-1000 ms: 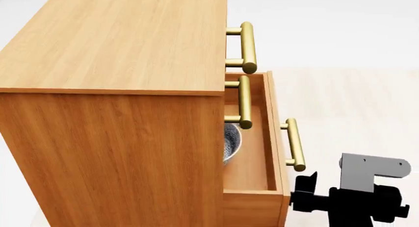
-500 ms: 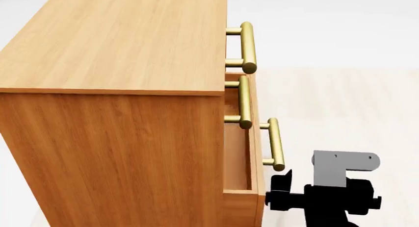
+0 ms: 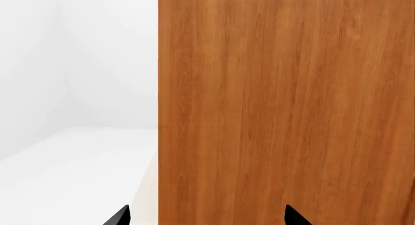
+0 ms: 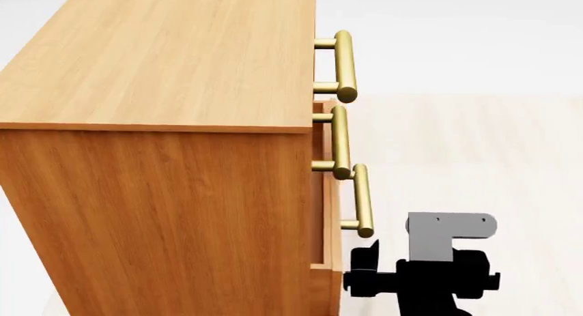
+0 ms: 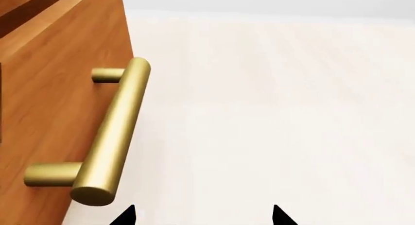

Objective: Put the bowl in the bottom drawer of the cabinet and close it.

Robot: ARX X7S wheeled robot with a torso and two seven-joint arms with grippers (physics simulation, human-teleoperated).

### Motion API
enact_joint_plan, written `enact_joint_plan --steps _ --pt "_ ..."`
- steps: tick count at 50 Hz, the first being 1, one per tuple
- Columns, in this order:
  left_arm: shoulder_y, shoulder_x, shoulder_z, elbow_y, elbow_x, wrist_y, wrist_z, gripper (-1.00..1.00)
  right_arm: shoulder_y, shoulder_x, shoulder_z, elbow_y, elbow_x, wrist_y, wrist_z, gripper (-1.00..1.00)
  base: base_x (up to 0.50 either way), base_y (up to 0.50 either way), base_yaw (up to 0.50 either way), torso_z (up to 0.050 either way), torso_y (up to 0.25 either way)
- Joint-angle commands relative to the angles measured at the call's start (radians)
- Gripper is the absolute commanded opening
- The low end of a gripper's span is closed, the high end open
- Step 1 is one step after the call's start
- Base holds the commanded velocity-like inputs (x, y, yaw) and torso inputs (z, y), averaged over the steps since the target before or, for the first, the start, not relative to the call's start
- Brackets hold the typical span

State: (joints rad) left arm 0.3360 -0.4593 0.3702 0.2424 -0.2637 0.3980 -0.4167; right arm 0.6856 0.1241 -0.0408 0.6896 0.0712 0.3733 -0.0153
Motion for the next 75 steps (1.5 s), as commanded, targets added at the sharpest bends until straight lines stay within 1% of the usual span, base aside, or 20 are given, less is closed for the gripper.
enact_joint_plan --steps 1,5,16,22,26,39,44,49,53,64,69,75 --pt "0.002 -0.002 0.001 0.004 -0.002 0.0 -0.002 1.0 0.002 -0.025 -0.029 -0.001 0.018 0.01 -0.003 1.0 0.0 0.0 0.0 0.0 0.0" --pt "0.002 -0.002 0.001 0.003 -0.002 0.001 -0.002 1.0 0.002 -0.03 -0.037 -0.005 0.02 0.012 -0.005 1.0 0.0 0.0 0.0 0.0 0.0" --pt "0.0 -0.003 0.003 0.002 -0.003 0.002 -0.003 1.0 0.035 -0.038 -0.049 0.083 0.026 -0.035 -0.007 1.0 0.0 0.0 0.0 0.0 0.0" --pt "-0.002 -0.001 0.004 -0.004 -0.004 0.006 -0.002 1.0 0.024 -0.048 -0.059 0.06 0.032 -0.023 -0.006 1.0 0.0 0.0 0.0 0.0 0.0" --pt "-0.003 -0.001 0.004 -0.006 -0.005 0.007 -0.002 1.0 0.034 -0.053 -0.062 0.091 0.034 -0.038 -0.001 1.0 0.0 0.0 0.0 0.0 0.0" --pt "-0.001 -0.004 0.005 -0.001 -0.008 0.007 -0.004 1.0 0.013 -0.072 -0.085 0.06 0.056 -0.022 -0.001 1.0 0.0 0.0 0.0 0.0 0.0" --pt "0.003 -0.008 0.004 0.012 -0.009 0.0 -0.009 1.0 -0.002 -0.069 -0.102 0.004 0.074 0.011 -0.029 1.0 0.0 0.0 0.0 0.0 0.0" --pt "0.003 -0.009 0.004 0.014 -0.009 -0.002 -0.01 1.0 -0.008 -0.064 -0.114 0.012 0.082 0.001 -0.043 1.0 0.0 0.0 0.0 0.0 0.0" --pt "0.003 -0.01 0.005 0.014 -0.009 -0.002 -0.01 1.0 -0.017 -0.059 -0.108 -0.006 0.092 0.013 -0.027 1.0 0.0 0.0 0.0 0.0 0.0" --pt "0.002 -0.01 0.008 0.014 -0.007 -0.003 -0.012 1.0 -0.162 -0.002 -0.044 -0.325 0.141 0.173 0.06 1.0 0.0 0.0 0.0 0.0 0.0" --pt "0.003 -0.01 0.008 0.015 -0.005 -0.002 -0.013 1.0 -0.212 0.024 -0.026 -0.439 0.134 0.193 0.103 1.0 0.0 0.0 0.0 0.0 0.0" --pt "0.004 -0.013 0.01 0.011 -0.004 0.004 -0.009 1.0 -0.258 0.065 0.008 -0.597 0.142 0.254 0.142 1.0 0.0 0.0 0.0 0.0 0.0"
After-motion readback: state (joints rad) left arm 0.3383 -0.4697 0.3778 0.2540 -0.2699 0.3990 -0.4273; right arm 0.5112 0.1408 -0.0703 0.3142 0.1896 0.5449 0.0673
